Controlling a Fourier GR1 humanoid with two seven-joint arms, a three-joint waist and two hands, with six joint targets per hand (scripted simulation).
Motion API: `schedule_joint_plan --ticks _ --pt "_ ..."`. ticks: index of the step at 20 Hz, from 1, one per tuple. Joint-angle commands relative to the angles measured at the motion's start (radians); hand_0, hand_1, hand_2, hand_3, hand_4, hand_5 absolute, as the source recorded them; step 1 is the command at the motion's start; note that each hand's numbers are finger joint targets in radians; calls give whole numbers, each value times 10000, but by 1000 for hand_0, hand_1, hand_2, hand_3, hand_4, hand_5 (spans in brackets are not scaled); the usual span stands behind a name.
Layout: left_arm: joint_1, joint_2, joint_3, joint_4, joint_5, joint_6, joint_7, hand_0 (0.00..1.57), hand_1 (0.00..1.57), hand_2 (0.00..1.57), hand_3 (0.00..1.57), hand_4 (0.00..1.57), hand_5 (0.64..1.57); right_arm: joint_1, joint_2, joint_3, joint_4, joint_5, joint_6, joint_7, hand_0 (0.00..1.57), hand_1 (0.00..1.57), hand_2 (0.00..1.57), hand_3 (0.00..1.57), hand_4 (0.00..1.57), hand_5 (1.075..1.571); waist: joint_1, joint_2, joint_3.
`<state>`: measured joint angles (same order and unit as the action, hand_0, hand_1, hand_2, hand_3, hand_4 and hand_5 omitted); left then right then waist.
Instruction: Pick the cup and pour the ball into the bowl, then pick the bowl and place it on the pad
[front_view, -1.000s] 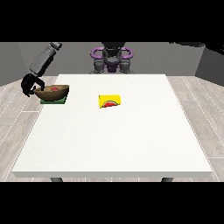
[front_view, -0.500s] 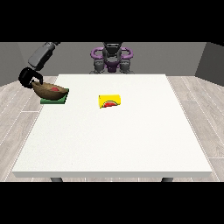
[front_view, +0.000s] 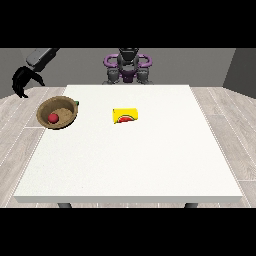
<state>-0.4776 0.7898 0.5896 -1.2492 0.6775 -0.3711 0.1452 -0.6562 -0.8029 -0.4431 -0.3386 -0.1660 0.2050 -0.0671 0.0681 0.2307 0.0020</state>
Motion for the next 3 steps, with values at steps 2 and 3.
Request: schedule_joint_plan --ticks 2,3 --pt "255 -787 -896 136 -439 546 539 0 0 0 0 983 1570 -903 225 413 -830 70 425 667 0 0 0 0 659 1233 -428 -2038 -45" --pt "786 -1099 -1057 44 -620 651 640 0 0 0 0 983 1570 -656 481 405 -859 -35 735 493 0 0 0 0 701 1219 -474 -2833 -43"
